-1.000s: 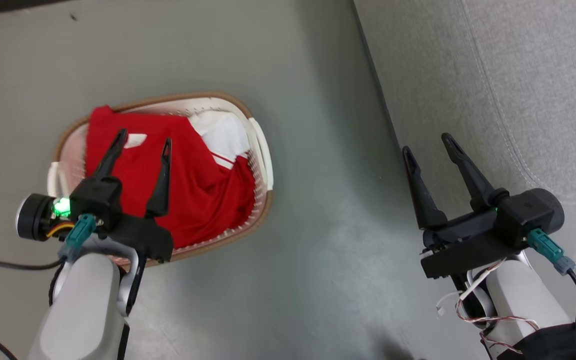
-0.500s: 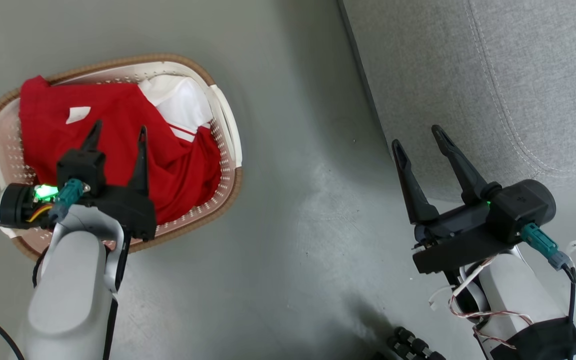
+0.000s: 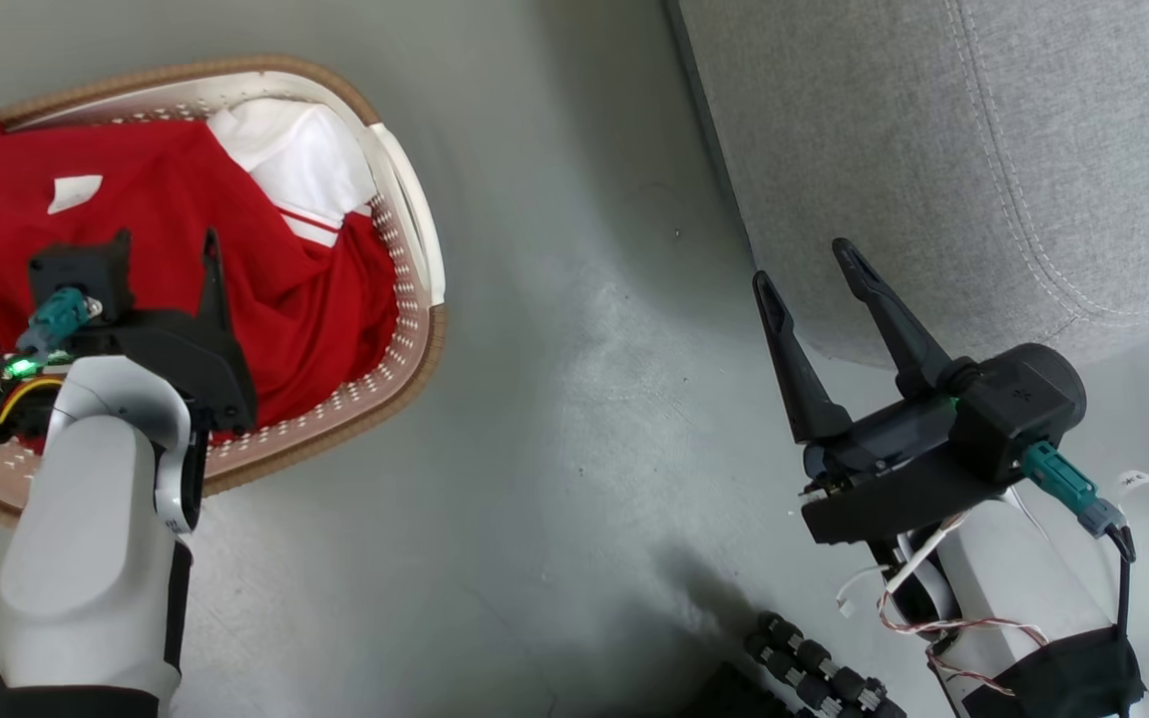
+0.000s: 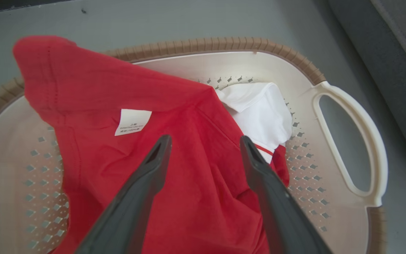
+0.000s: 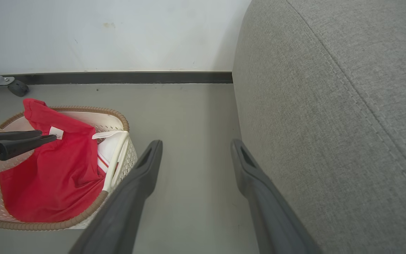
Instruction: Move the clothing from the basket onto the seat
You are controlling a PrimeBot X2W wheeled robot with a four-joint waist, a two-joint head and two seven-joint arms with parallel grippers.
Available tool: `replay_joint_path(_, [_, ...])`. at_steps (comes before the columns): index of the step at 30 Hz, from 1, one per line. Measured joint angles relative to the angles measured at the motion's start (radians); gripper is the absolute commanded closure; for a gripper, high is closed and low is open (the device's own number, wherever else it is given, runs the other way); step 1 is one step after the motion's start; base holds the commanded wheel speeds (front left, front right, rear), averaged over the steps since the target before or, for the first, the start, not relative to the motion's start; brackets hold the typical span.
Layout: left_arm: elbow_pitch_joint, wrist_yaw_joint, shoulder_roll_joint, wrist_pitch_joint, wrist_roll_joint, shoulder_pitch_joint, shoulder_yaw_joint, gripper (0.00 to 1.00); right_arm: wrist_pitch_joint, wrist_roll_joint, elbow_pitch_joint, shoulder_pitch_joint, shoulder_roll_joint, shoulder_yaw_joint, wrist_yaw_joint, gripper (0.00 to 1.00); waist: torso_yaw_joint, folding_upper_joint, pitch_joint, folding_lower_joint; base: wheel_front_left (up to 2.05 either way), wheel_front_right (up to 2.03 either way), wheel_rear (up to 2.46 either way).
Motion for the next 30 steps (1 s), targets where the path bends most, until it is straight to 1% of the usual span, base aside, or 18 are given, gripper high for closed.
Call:
replay_joint_path(6, [0.027, 0.008, 0.009, 0.033, -0.001, -0.046, 0.007, 0.0, 0.0, 0.0, -0.015, -0.003, 0.002, 0.001, 0.001, 0.0, -0.013, 0.0, 0.044, 0.0, 0.0, 0.0, 0.0])
replay_joint_path(12, [0.06, 0.008, 0.012, 0.043, -0.001, -0.073, 0.007, 0.0, 0.0, 0.0, -0.016, -0.02, 0.003, -0.002, 0.004, 0.0, -0.022, 0.0001, 0.083, 0.0, 0.0, 0.0, 0.0])
replay_joint_path(30, [0.131, 0.008, 0.009, 0.065, -0.001, -0.126, 0.0, 0.0, 0.0, -0.002, -0.024, -0.021, 0.005, -0.009, 0.006, 0.0, -0.024, 0.0, 0.136, -0.0001, 0.0, 0.0, 0.0])
